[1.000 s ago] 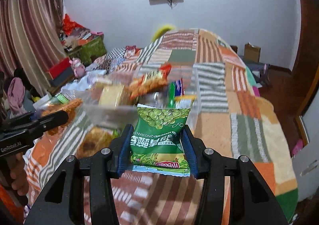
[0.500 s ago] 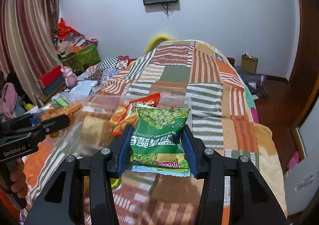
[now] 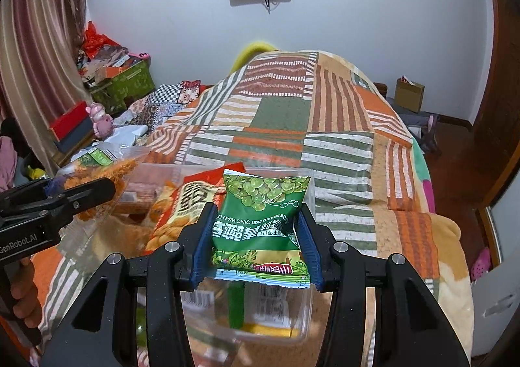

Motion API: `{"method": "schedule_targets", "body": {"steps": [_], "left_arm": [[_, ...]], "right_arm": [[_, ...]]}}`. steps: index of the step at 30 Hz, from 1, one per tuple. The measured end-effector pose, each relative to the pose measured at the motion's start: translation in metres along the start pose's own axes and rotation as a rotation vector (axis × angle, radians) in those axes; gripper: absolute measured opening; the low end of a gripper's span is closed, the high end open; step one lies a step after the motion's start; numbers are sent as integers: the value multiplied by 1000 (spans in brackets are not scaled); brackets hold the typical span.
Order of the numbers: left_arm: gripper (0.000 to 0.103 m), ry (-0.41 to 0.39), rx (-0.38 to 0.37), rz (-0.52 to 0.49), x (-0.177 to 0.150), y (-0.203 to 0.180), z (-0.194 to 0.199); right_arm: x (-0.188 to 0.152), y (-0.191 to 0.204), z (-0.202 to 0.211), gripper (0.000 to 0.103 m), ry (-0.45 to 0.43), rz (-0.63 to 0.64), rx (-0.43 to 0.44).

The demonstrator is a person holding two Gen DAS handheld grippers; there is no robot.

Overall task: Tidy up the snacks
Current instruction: 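Carry both bags over the clear box and release them inside, then move both tools back toward the jelly cup and last snack pack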

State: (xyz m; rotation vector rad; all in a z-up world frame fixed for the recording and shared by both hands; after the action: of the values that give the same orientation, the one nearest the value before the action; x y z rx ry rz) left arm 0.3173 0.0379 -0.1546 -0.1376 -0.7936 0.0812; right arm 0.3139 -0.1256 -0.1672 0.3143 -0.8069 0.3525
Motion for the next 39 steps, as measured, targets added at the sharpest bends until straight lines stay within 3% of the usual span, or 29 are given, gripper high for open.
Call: {"method": "schedule_targets", "body": {"steps": [18,20,21,22,24,28,33,39], "left_arm": [[56,58,29,-34,1,-5,-42],[56,64,22,-31,1,-5,-41],[56,67,17,-26,1,-5,-40],[57,65,17,-23,2,-5,-38],[59,57,19,-21,3,-6,-33],[65,29,24,-20,6,-7,-17],[80,-30,47,-41,9,-10,14],[85,-57,42,-60,2,-16,47]], "right_arm": [[3,-1,-28,46,52,7,10],[3,0,-27,50,55,10,6],[3,0,-26,57,54,11,0],[4,-1,-24,65,47,11,-5],[6,1,-18,69,29,10,2],[9,6,-7,71,10,31,3],[13,13,14,72,-19,39,17],[13,24,43,75,-58,52,27]]}}
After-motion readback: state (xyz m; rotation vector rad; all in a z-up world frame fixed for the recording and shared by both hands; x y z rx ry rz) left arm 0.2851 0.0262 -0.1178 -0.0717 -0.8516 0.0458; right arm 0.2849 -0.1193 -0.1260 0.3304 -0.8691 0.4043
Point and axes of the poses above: each gripper's, at about its wrist camera, not at the fingertips, and z roughly against the way its jaws point, y to its left, x to its top, the point moved 7 cm from there along -z, roughly the way its jaws point
